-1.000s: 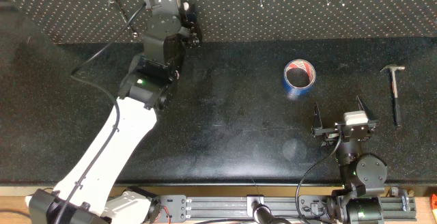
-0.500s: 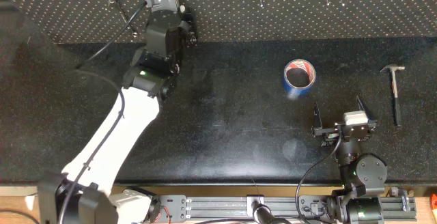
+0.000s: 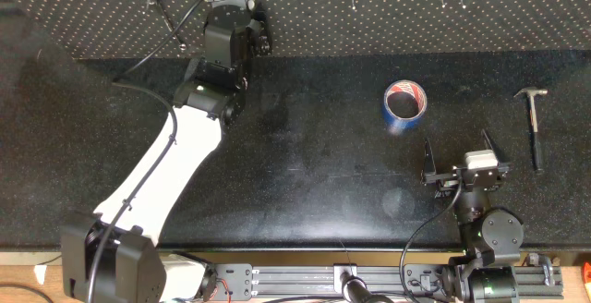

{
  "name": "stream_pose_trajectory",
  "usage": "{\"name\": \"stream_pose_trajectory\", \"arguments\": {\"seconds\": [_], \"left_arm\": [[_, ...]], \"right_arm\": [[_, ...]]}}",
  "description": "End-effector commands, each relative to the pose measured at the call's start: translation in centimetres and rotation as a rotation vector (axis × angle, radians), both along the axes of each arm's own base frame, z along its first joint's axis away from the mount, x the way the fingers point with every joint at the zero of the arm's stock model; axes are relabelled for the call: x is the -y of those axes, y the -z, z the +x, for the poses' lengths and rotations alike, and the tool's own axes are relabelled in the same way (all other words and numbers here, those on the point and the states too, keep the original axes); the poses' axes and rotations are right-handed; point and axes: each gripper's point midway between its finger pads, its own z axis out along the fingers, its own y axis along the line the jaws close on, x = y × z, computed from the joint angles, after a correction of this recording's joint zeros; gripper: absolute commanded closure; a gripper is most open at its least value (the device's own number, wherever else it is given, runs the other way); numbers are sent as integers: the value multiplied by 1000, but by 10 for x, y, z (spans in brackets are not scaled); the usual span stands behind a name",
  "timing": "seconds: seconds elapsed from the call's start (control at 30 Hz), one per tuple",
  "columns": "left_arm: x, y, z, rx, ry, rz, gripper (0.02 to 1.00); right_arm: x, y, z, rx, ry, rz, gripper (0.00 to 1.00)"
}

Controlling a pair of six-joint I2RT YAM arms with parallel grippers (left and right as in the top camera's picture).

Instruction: Place Tools Onto Pegboard

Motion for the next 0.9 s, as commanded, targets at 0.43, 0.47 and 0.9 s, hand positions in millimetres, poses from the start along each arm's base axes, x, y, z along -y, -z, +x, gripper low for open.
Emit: {"name": "stream_pose_trajectory", "arguments": {"seconds": [0.43, 0.47, 0.9], "left_arm": [[-5, 15, -16, -84, 23, 22, 23], [-5, 13, -17, -80, 23, 21, 23], [-66, -58, -78, 49, -73, -20, 23]], "right_arm": [[-2, 1, 0, 1, -8, -6, 18], [-2, 1, 0, 1, -7, -6, 18], [-2, 1, 0, 1, -8, -6, 18]]}}
